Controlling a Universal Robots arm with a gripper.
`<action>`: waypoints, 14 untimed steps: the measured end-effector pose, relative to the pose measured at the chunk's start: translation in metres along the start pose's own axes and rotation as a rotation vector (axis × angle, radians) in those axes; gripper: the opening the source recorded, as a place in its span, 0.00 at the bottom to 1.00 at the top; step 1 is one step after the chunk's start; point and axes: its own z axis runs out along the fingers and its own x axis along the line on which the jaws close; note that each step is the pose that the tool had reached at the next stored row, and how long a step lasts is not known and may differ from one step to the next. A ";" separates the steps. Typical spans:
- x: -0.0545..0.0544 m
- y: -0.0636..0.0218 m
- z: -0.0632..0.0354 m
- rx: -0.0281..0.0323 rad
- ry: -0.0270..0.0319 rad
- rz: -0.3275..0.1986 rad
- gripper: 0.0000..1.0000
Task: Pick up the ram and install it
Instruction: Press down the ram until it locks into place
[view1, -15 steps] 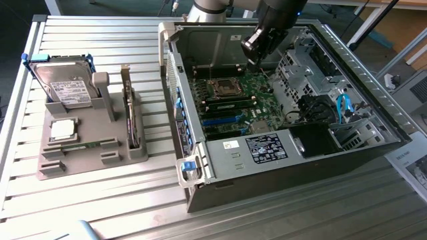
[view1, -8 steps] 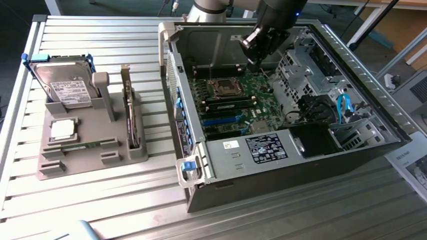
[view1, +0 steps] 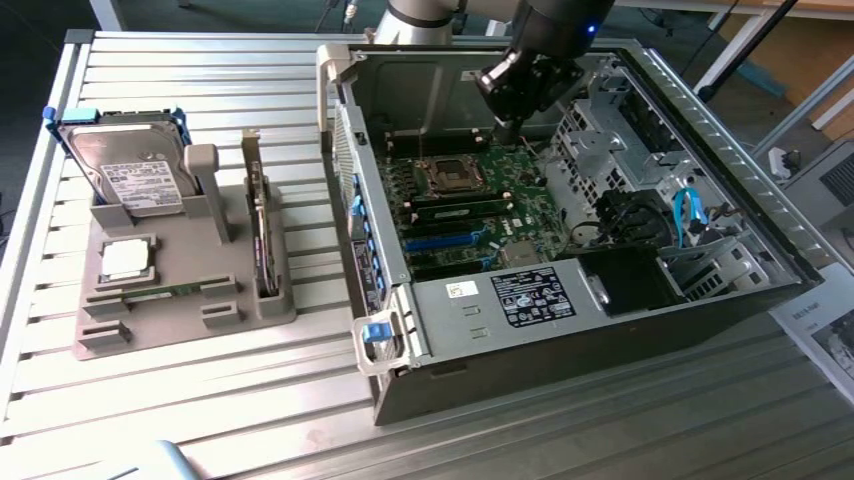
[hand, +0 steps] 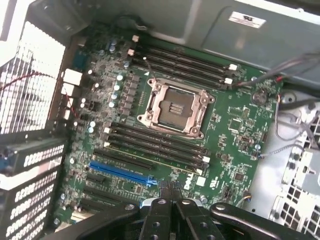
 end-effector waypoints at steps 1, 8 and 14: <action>0.000 0.0000 0.0000 -0.0002 0.0001 0.014 0.11; 0.000 0.0000 0.0000 -0.0012 0.0013 0.127 0.11; 0.000 0.0000 0.0000 -0.0018 0.0019 0.182 0.11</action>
